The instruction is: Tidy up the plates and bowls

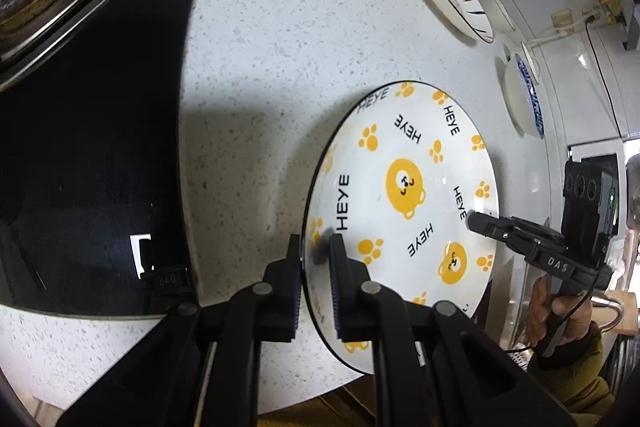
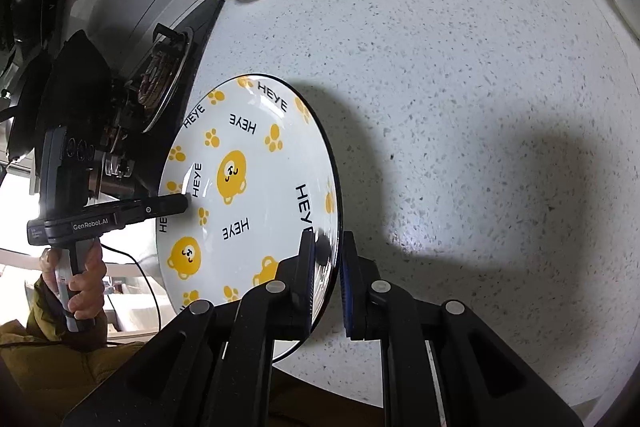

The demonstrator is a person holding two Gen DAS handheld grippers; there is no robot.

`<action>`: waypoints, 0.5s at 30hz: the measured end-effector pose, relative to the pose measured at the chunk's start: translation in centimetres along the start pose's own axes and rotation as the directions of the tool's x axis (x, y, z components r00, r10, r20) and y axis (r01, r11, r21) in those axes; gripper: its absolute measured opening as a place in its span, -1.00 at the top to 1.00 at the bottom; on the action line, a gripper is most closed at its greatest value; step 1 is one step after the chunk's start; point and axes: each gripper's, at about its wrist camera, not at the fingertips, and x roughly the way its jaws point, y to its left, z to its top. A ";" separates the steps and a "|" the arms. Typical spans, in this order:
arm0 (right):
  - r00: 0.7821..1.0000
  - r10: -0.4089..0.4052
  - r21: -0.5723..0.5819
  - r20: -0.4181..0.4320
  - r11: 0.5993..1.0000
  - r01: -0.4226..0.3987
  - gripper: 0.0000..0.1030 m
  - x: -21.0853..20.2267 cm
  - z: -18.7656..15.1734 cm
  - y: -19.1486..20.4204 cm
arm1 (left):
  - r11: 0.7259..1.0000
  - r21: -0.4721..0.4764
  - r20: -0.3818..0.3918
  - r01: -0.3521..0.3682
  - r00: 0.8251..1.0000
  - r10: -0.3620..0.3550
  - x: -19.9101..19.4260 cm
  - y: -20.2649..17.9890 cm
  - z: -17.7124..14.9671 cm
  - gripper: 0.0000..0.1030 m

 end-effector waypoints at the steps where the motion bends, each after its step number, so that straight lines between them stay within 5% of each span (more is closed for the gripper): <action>1: 1.000 -0.001 0.001 0.002 1.000 0.001 0.79 -0.1 0.0 0.0 | 1.000 0.012 0.008 0.003 1.000 -0.003 0.0 0.0 0.0 0.77; 15: 1.000 -0.016 0.015 0.009 1.000 0.016 0.78 0.1 -0.3 -0.1 | 0.996 0.087 0.071 -0.022 0.997 0.015 -0.3 -0.5 -0.6 0.74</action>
